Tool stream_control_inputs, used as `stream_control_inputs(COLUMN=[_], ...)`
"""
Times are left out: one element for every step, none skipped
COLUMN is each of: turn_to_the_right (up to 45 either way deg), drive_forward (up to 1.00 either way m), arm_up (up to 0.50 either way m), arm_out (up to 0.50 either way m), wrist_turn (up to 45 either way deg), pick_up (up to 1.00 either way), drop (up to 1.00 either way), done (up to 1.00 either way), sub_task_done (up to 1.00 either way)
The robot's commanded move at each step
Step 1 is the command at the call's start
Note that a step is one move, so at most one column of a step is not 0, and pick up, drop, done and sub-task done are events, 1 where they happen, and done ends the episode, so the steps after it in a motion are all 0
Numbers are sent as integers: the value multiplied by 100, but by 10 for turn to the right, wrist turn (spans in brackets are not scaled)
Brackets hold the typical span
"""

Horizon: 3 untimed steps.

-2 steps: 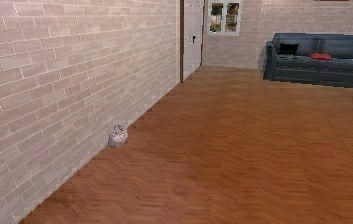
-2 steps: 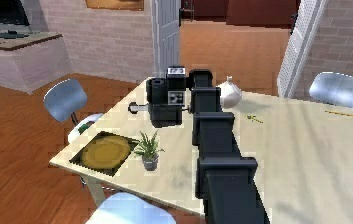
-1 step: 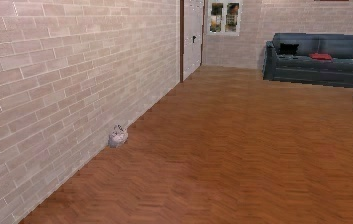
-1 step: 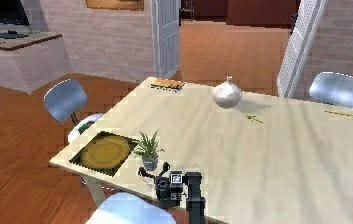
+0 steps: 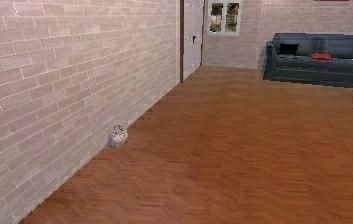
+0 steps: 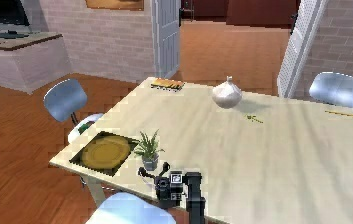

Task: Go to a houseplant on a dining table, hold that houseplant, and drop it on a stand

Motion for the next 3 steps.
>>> stream_control_inputs(turn_to_the_right=[0, 0, 0], drive_forward=[0, 0, 0], arm_up=[10, 22, 0], arm_out=[0, 0, 0], wrist_turn=[0, 0, -450], pick_up=[0, 0, 0], drop=[0, 0, 0], done=[0, 0, 0], sub_task_done=[0, 0, 0])
